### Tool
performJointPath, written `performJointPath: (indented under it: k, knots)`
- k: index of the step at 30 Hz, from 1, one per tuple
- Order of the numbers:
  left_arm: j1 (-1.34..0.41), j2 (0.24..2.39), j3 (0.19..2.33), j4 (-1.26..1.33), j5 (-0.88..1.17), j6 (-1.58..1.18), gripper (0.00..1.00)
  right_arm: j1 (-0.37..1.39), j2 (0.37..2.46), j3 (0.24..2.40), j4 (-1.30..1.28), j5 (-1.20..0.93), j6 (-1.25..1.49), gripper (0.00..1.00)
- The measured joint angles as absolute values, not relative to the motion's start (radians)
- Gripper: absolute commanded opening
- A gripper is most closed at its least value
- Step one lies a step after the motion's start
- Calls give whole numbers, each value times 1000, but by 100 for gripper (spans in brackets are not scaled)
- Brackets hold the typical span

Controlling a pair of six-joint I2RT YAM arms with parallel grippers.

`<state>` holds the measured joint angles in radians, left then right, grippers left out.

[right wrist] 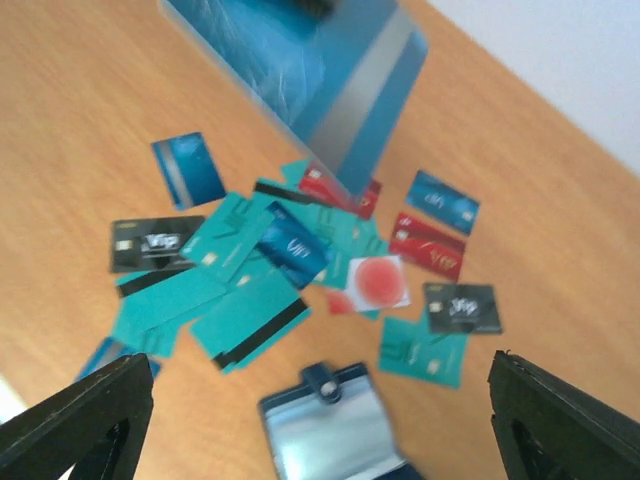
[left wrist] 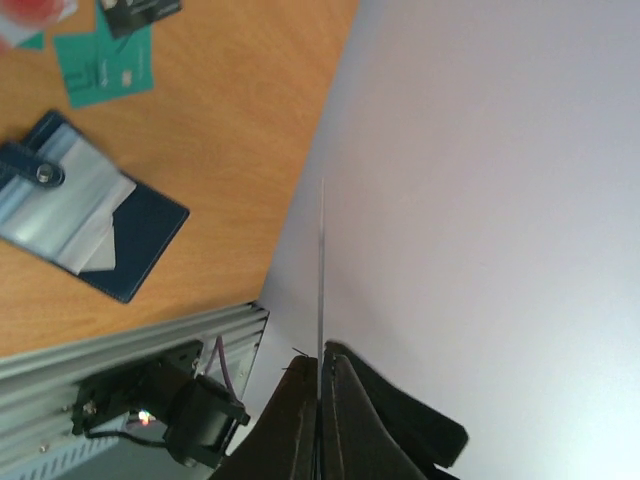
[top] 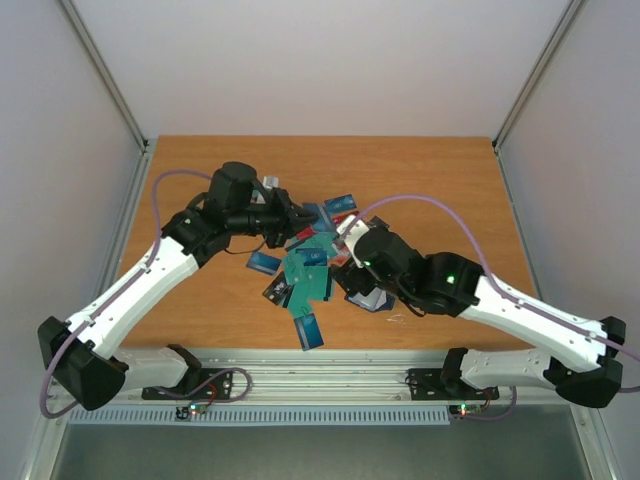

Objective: Put the credit cards into the card holder

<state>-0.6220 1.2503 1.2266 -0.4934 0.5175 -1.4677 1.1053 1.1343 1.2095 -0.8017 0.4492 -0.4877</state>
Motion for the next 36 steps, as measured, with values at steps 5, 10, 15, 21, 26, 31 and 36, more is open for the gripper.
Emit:
performJointPath:
  k: [5, 10, 15, 21, 26, 31, 36]
  knots:
    - [-572, 1250, 1263, -481, 583, -1238, 0, 1060, 997, 1214, -887, 259, -238, 99]
    - [-571, 1235, 1285, -419, 733, -1005, 0, 892, 824, 1196, -847, -23, 57, 88]
    - [-572, 1215, 1279, -275, 881, -939, 0, 677, 791, 1099, -678, -332, 360, 77]
    - [-572, 1215, 1279, -165, 1002, -939, 0, 648, 875, 1058, -507, -529, 553, 60]
    - [-572, 1215, 1279, -152, 1048, -942, 0, 647, 895, 1069, -396, -609, 611, 49]
    - [-572, 1215, 1292, -157, 1058, -941, 0, 645, 899, 1106, -387, -630, 601, 48]
    - [-572, 1215, 1315, -157, 1062, -942, 0, 636, 888, 1125, -392, -636, 574, 44]
